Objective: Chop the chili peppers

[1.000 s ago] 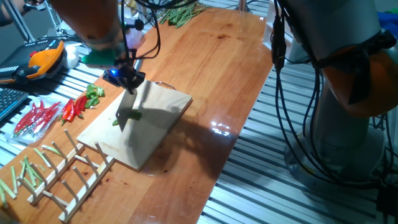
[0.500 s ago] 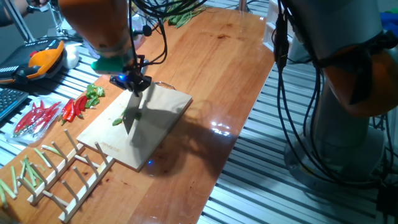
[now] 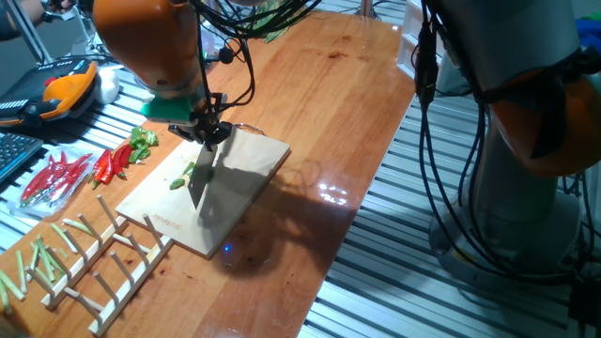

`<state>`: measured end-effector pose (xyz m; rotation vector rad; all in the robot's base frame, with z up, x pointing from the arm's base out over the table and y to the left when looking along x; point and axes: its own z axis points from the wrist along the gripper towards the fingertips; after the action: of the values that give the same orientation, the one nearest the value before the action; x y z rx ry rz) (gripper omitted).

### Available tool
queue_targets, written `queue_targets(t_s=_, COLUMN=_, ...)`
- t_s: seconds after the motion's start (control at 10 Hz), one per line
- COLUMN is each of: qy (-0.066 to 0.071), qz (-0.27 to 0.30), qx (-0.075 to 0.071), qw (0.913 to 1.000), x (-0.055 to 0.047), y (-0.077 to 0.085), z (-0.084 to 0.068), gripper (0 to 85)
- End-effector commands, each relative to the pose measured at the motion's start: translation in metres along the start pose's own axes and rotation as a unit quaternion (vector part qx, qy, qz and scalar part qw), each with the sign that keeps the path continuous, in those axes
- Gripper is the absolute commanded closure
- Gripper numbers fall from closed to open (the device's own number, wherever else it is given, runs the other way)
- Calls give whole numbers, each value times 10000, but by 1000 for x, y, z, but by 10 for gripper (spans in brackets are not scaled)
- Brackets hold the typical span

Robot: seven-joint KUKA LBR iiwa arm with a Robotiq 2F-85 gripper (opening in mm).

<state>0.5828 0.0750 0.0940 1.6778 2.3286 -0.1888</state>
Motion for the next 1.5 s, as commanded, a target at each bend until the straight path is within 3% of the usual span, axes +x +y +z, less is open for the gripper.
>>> queue_targets(t_s=0.0, qy=4, qz=9, qx=-1, qw=10000, x=1, y=0, z=0, gripper=850)
queue_targets(t_s=1.1, qy=-130, qz=117, qx=-106, qw=9998, x=11, y=-1, z=9, gripper=850)
queue_targets(t_s=1.2, qy=-74, qz=32, qx=-74, qw=9999, x=11, y=-1, z=9, gripper=850)
queue_targets(t_s=1.4, qy=165, qz=-238, qx=-24, qw=9996, x=12, y=-1, z=10, gripper=850)
